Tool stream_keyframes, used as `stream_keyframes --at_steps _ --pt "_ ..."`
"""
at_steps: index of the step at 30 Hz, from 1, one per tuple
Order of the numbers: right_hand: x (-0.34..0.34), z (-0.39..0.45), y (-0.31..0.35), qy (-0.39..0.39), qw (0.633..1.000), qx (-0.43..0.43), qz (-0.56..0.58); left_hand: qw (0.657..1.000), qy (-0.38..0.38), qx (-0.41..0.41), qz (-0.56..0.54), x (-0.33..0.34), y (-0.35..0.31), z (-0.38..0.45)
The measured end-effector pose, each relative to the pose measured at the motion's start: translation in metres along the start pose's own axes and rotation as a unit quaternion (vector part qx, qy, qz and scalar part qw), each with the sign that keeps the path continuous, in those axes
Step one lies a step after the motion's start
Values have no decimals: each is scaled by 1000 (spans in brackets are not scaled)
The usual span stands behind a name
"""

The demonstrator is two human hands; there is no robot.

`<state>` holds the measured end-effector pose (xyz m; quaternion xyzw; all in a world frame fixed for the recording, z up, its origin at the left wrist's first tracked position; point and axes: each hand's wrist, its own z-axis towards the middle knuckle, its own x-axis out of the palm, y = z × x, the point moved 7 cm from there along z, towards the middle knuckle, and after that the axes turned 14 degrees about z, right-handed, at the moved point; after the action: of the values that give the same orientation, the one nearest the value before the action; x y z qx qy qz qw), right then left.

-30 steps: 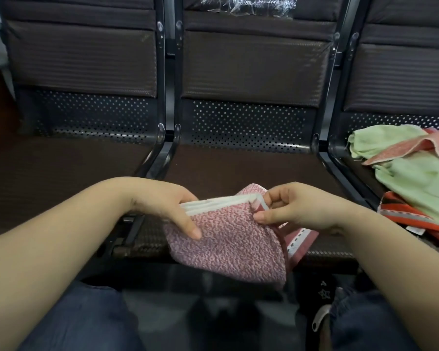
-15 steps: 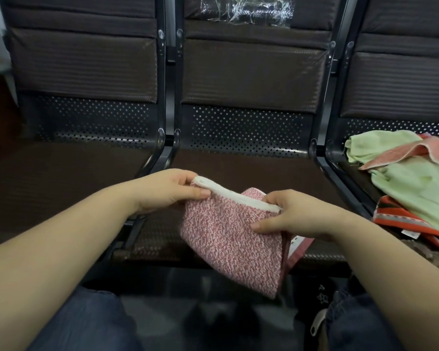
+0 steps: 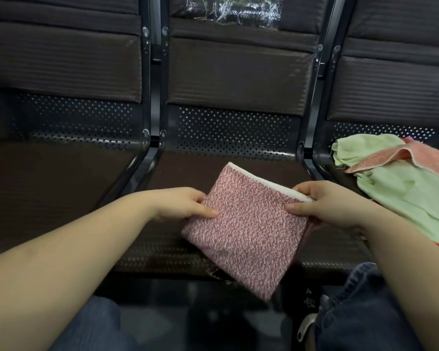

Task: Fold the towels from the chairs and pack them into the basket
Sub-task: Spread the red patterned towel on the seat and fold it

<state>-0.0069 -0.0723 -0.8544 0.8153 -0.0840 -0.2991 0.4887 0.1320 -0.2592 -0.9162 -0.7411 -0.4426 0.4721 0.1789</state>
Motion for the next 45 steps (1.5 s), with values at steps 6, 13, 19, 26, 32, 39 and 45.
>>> stream_keyframes --at_steps 6,13,19,26,32,39,45 --pt "-21 24 -27 -53 998 31 -35 987 -64 -12 147 0 -15 28" --pt "-23 54 -51 -60 984 73 -149 966 -80 -71 236 7 -10 57" --pt "-22 67 -54 -71 972 65 -216 968 -73 -124 207 6 -3 66" --pt "-24 64 -41 -127 949 57 -282 926 -144 -141 319 -4 -20 57" --pt "32 63 -19 -18 943 -74 -323 879 -118 16 462 35 -59 53" --pt "45 74 -61 53 938 62 -338 896 -46 -22 441 48 -38 61" --pt "25 74 -50 -21 968 38 -248 927 -177 -102 315 -6 -25 30"
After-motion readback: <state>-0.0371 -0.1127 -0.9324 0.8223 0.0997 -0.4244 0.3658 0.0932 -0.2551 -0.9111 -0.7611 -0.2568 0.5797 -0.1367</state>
